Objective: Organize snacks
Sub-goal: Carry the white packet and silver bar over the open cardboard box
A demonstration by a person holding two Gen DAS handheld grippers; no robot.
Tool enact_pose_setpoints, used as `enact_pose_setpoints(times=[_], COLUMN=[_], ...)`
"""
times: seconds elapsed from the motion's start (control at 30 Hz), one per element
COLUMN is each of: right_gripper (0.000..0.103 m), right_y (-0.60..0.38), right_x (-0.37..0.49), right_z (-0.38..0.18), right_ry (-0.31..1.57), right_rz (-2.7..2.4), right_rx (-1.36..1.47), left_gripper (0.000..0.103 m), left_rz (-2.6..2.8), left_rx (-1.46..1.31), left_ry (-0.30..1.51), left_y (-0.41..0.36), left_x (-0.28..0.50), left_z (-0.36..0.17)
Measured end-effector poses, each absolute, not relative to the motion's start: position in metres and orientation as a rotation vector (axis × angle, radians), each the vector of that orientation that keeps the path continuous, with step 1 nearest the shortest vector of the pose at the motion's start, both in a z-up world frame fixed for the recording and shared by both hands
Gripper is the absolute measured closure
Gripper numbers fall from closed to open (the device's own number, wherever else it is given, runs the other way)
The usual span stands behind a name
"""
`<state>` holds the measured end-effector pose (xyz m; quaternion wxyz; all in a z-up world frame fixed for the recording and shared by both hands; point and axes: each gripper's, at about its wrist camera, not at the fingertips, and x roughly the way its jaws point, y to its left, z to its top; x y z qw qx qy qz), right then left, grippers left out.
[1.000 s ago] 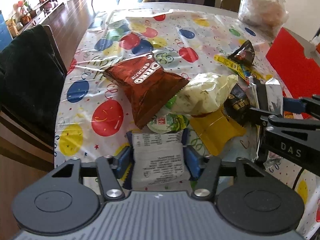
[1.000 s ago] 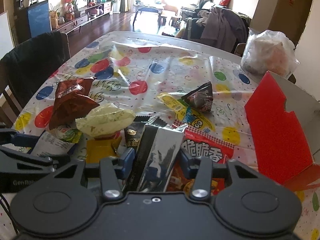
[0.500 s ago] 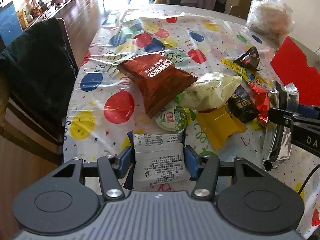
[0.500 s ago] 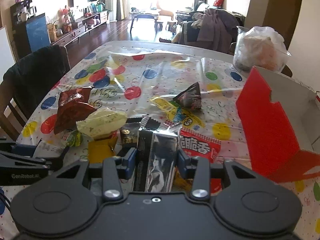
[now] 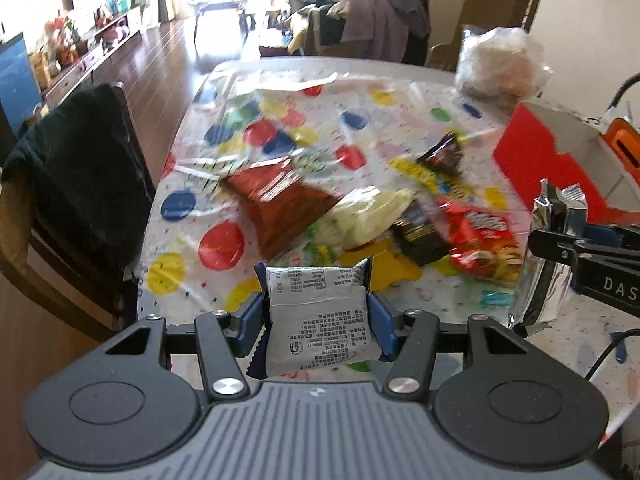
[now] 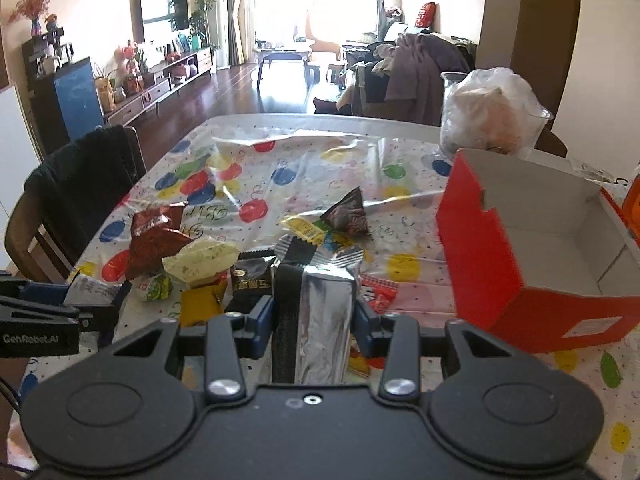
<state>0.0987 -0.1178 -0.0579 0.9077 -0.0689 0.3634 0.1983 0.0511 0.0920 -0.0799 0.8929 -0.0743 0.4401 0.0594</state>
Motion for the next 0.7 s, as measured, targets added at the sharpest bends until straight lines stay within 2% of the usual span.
enact_pose_setpoints(times=[0.33, 0.7], right_gripper=[0.063, 0.063], right_y=[-0.176, -0.259], right_x=[0.105, 0.156], right_z=[-0.014, 0.02], right_ry=[0.711, 0.652], right_rz=[0.392, 0.318], right_rx=[-0.097, -0.085], left_gripper=[0.047, 0.047], left_rz=[0.046, -0.062], left_rx=[-0.111, -0.037], left_ry=[0.856, 0.796], left_y=[0.045, -0.046], left_x=[0.064, 0.122], left_z=[-0.028, 0.012])
